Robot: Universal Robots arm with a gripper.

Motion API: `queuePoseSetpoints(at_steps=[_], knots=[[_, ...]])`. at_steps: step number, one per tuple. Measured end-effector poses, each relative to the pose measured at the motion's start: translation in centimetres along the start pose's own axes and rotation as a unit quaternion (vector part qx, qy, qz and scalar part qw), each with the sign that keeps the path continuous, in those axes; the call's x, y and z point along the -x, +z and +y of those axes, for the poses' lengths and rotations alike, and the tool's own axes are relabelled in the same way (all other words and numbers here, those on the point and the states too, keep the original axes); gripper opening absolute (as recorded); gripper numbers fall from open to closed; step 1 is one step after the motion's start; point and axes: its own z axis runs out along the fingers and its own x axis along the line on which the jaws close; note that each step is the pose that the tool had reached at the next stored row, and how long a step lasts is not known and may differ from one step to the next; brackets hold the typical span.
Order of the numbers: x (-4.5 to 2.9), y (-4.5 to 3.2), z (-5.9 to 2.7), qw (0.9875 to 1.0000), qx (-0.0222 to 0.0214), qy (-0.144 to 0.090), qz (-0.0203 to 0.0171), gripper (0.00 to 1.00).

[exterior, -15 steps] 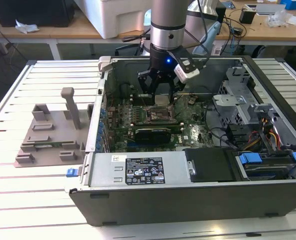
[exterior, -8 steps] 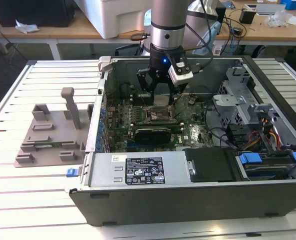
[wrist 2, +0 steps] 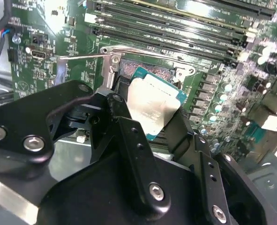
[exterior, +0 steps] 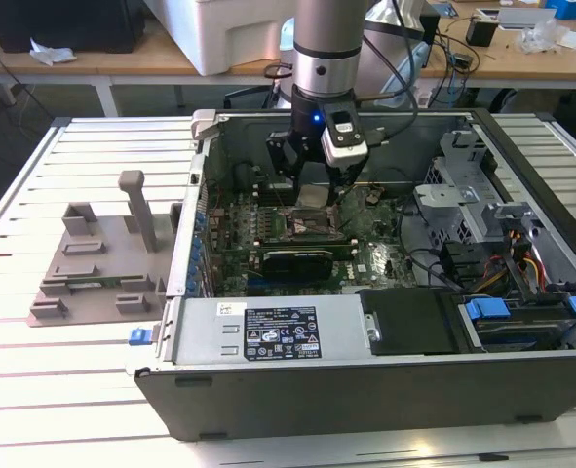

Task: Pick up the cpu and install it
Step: 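Place the cpu into insertion slot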

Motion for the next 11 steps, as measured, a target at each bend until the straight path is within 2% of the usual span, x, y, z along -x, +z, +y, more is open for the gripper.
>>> queuePoseSetpoints(at_steps=[2,3,6,11], knots=[[0.00,0.00,0.00,0.9999,-0.0001,0.015,0.0003,0.55],[0.00,0.00,0.00,0.9996,-0.0002,0.030,0.0007,0.55],[0.00,0.01,0.00,0.9987,-0.0002,0.050,0.0011,0.55],[0.00,0.01,0.00,0.9965,-0.0005,0.084,0.0019,0.55]])
